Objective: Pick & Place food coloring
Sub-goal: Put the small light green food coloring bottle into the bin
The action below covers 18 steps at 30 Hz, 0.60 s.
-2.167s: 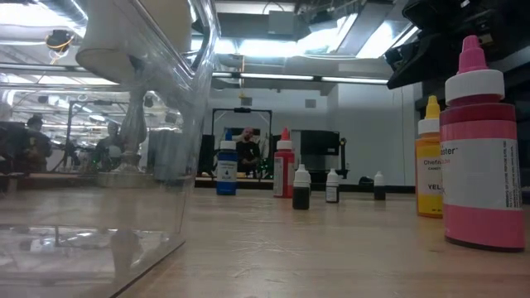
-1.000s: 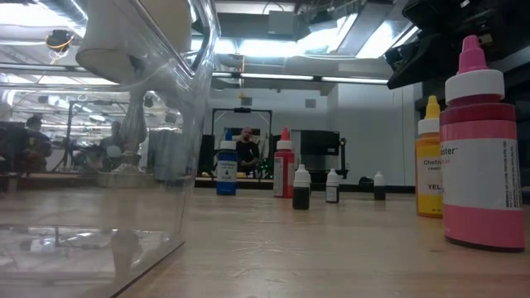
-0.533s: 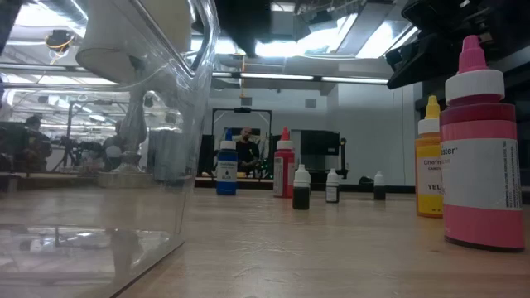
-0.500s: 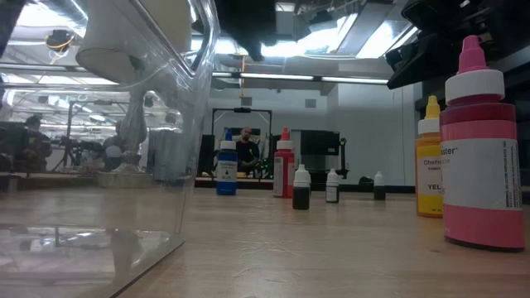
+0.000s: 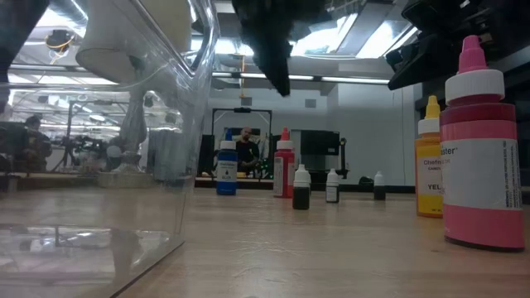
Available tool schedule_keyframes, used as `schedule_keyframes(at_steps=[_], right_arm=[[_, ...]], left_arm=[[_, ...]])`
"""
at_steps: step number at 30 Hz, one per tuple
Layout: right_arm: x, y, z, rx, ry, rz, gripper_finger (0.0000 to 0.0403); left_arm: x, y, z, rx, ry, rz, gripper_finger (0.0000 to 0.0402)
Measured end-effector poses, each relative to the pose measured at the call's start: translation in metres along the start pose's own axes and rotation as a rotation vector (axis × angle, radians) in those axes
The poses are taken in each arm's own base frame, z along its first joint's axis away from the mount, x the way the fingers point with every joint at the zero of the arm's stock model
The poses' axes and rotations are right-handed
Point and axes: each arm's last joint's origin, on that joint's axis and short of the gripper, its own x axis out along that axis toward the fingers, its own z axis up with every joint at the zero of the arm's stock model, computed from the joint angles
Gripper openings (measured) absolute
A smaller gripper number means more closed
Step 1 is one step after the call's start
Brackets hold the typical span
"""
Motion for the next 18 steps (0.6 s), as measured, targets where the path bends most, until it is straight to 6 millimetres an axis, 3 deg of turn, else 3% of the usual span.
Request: schedule_keyframes(at_steps=[5, 12, 18], right_arm=[[0.0, 0.0, 0.0, 0.003, 0.001, 0.001, 0.0023], [0.0, 0.0, -0.001, 0.045, 0.005, 0.001, 0.0023], [0.0, 0.0, -0.001, 0.048, 0.008, 0.002, 0.0023]], left_arm=[[0.033, 0.002, 0.0, 0.076, 0.071, -0.037, 0.0144], [0.067, -0.003, 0.004, 0.044, 0.09, -0.039, 0.0144], [0.079, -0.007, 0.008, -0.011, 0.064, -0.059, 0.0144]])
